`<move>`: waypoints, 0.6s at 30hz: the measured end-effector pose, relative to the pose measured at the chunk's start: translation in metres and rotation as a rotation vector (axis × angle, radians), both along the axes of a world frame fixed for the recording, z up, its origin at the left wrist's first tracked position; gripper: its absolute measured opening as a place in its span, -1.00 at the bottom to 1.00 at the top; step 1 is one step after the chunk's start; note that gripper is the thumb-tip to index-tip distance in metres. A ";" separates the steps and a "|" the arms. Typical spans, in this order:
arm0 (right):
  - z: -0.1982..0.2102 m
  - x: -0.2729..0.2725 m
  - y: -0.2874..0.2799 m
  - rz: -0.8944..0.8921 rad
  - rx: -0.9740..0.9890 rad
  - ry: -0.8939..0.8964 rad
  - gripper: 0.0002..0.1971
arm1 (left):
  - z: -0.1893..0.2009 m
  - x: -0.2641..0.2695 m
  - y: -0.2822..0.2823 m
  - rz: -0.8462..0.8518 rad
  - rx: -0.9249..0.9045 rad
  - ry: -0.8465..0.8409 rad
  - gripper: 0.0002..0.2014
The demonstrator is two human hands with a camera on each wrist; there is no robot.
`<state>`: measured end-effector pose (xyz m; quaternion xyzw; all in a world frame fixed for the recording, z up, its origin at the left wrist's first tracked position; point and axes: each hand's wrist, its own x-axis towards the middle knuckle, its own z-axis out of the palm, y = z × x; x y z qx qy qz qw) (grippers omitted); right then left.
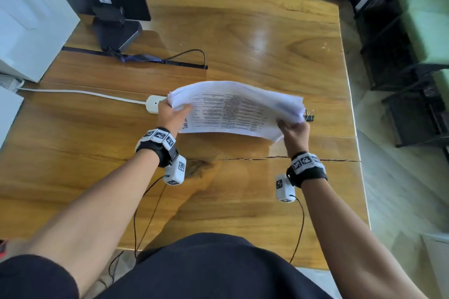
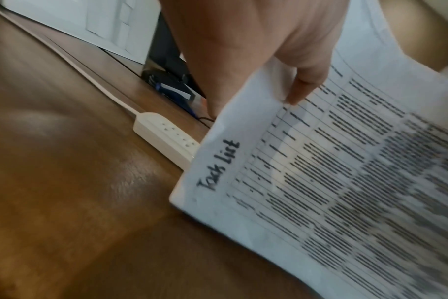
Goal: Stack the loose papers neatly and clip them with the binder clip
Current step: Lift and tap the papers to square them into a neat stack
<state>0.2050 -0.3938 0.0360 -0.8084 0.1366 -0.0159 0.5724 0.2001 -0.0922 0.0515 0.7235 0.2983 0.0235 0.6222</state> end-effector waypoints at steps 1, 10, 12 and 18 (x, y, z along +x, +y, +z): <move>0.012 0.007 -0.005 0.033 -0.022 -0.012 -0.86 | -0.002 0.002 0.006 -0.011 -0.015 0.018 -0.84; 0.137 0.068 0.004 0.468 -0.167 -0.182 -0.72 | 0.001 0.006 0.009 -0.137 0.106 0.050 -0.23; 0.156 0.074 0.016 0.532 -0.362 -0.194 -0.75 | 0.024 0.013 -0.004 -0.236 0.167 -0.127 -0.09; 0.187 0.067 0.060 0.655 -0.933 -0.239 -0.68 | 0.075 0.038 -0.046 -0.535 -0.018 -0.244 -0.31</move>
